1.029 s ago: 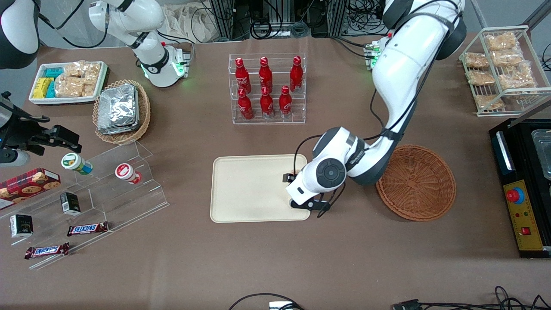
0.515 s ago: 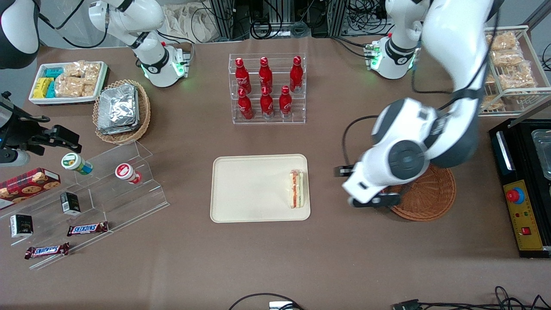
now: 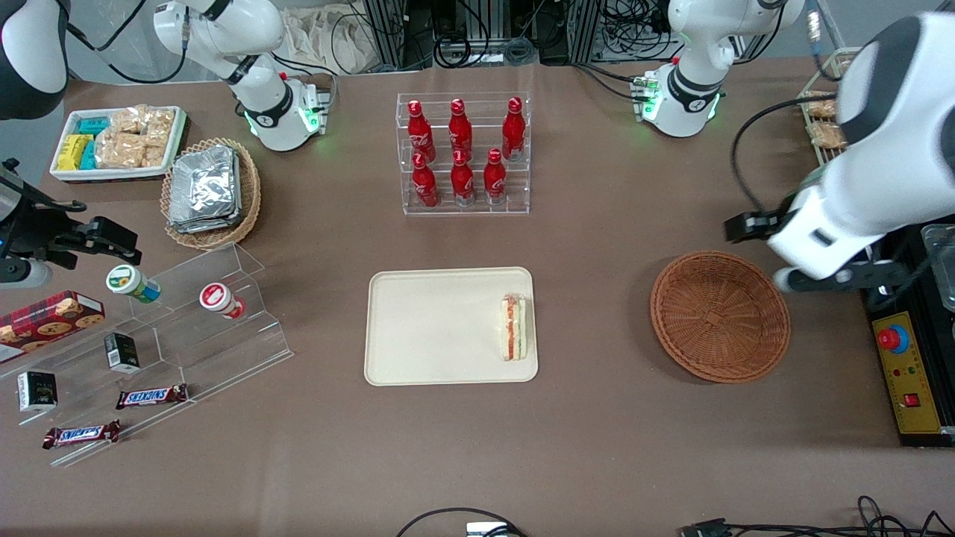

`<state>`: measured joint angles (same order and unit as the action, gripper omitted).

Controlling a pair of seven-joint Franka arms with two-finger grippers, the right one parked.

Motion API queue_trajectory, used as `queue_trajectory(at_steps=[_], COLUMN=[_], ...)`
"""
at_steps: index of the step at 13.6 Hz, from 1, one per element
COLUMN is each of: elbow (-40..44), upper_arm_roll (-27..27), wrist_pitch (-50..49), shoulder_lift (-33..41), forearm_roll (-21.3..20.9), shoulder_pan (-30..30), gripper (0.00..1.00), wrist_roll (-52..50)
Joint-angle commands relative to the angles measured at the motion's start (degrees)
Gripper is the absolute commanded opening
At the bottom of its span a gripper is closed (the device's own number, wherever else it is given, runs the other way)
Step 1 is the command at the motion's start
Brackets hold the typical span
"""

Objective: Place sandwich from basket to tray

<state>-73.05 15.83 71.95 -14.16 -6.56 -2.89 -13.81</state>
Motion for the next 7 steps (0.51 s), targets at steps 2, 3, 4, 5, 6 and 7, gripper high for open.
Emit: queue_trajectory(at_steps=[2,3,4,5,6,7], elbow=[-6.0,-6.3,-6.4,-7.4,-9.0,-10.3], upper_arm_roll=[0.6,0.6,0.6,0.6,0.6,0.5], wrist_pitch=[0.9,1.3,1.4,1.4,1.7,2.6], shoulder_lift=[4.7,5.0,5.1,5.4,6.5,7.2], forearm_roll=[0.4,0.5,0.6,0.6,1.2,2.4], shoulder_pan=[-4.8,-5.2,-5.2,-5.2,-5.3,-5.6], gripper=[1.00,1.00,1.00,1.00,1.00,1.00], wrist_roll=[4.4,4.8,4.8,4.8,4.9,4.9])
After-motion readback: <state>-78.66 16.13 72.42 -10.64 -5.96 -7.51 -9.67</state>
